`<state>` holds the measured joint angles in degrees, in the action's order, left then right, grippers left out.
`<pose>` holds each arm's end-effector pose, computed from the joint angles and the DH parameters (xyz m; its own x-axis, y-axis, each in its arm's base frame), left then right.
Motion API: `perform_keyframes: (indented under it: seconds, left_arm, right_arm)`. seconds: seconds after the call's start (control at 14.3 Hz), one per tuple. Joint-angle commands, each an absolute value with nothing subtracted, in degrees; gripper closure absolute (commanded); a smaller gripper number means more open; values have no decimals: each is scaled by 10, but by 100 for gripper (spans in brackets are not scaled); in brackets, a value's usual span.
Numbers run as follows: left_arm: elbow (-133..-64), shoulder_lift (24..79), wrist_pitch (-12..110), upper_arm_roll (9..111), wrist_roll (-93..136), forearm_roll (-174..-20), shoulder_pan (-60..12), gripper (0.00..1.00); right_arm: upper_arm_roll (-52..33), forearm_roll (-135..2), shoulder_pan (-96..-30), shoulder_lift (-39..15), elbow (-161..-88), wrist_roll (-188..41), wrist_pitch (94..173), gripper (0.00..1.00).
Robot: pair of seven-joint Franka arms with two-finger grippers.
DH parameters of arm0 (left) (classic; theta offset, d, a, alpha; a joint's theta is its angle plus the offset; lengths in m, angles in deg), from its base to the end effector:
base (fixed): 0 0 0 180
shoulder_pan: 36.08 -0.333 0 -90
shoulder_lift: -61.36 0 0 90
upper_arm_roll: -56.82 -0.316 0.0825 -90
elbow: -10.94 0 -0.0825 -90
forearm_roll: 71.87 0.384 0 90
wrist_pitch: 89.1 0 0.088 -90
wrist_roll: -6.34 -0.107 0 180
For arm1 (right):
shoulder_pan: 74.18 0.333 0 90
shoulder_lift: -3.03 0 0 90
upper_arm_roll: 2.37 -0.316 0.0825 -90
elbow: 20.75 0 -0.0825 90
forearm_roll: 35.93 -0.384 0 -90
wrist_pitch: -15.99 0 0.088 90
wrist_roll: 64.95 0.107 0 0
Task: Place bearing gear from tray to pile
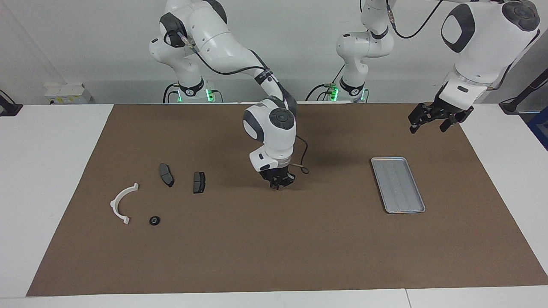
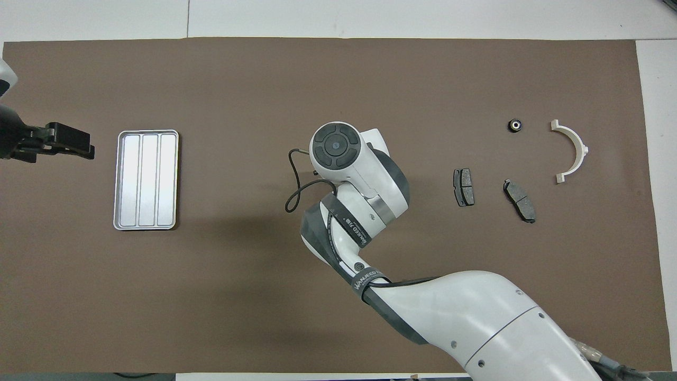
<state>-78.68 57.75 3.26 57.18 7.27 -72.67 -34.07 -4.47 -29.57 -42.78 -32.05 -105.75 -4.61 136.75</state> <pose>0.5761 -0.0252 0.5956 0.9996 -0.0245 -0.0154 -0.0243 -0.9996 0.0141 0.5991 0.3850 0.3175 0.9116 -0.4050 0.0704 -0.4076 -0.9127 0.0278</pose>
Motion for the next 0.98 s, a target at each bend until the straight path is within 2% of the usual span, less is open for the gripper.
perform_keyframes:
  seconds: [0.0,0.35,0.7,0.91]
  left_arm:
    - [-790,585,20,565,74,-730,-334,0]
    - [-794,587,20,564,74,-729,-332,0]
    - [-804,593,2,565,73,-729,-332,0]
    - [-809,597,0,566,72,-729,-332,0]
  right_arm:
    - [-52,-294,-464,-311,-1009,-113,1292,100]
    - [-52,-298,-533,-268,-998,-280,1225,100]
    - [-51,-299,-610,-254,-1005,-453,1222,100]
    - [-51,-299,-651,-251,-1026,-533,1246,100]
